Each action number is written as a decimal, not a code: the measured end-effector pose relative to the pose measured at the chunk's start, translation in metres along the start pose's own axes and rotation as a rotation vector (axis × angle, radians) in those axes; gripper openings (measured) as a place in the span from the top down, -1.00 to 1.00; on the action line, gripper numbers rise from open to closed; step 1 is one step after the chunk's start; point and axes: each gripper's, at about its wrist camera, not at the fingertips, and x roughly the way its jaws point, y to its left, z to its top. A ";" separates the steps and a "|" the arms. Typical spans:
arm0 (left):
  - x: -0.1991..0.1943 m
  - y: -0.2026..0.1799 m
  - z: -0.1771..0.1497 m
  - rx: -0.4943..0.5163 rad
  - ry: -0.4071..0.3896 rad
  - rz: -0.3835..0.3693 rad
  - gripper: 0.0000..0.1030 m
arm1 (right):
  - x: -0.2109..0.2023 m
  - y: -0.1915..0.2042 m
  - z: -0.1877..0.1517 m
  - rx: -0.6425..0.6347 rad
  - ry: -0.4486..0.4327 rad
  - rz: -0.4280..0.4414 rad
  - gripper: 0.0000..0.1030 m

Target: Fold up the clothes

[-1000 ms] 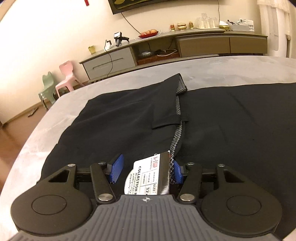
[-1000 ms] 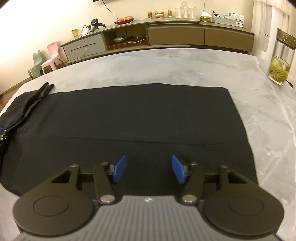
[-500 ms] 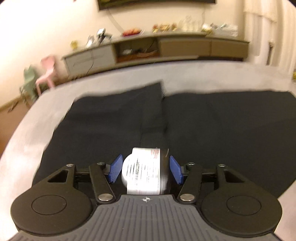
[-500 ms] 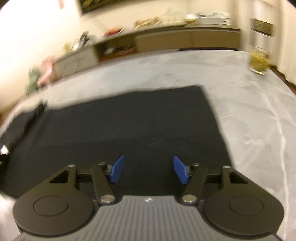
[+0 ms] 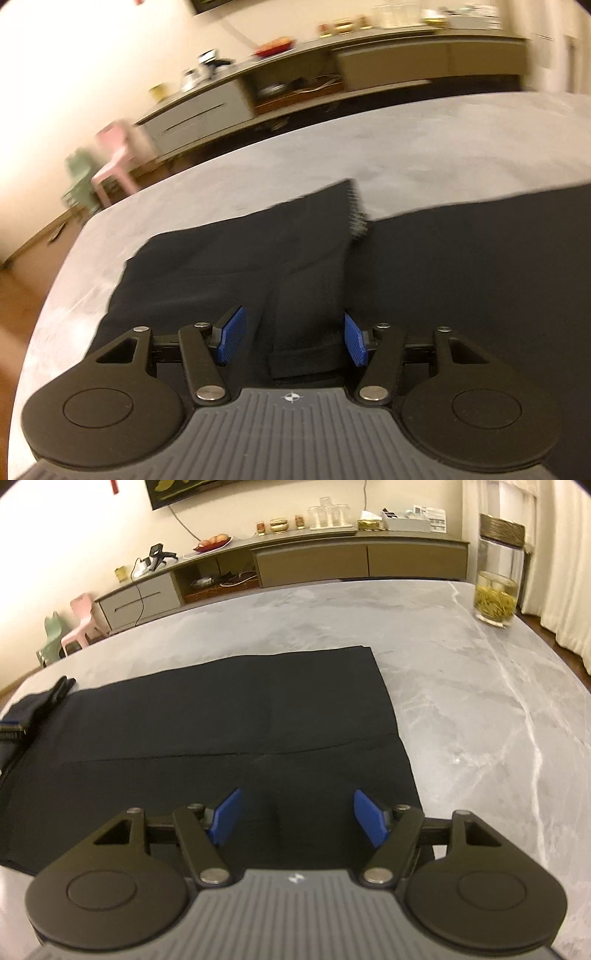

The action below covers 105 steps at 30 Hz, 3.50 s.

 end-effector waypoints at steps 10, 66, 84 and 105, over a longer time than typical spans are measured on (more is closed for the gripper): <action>-0.068 -0.001 -0.046 0.045 0.012 -0.182 -0.11 | -0.002 0.003 -0.001 -0.028 0.006 -0.006 -0.45; -0.068 -0.154 0.014 -0.288 0.108 -0.791 -0.21 | -0.043 0.055 -0.013 -0.216 -0.109 0.179 0.08; -0.077 -0.224 0.021 -0.106 0.090 -0.839 -0.34 | -0.009 0.110 -0.042 -0.431 -0.086 0.162 -0.01; -0.083 -0.206 0.017 -0.181 -0.008 -0.814 0.92 | -0.049 0.085 -0.027 -0.257 -0.159 0.291 0.95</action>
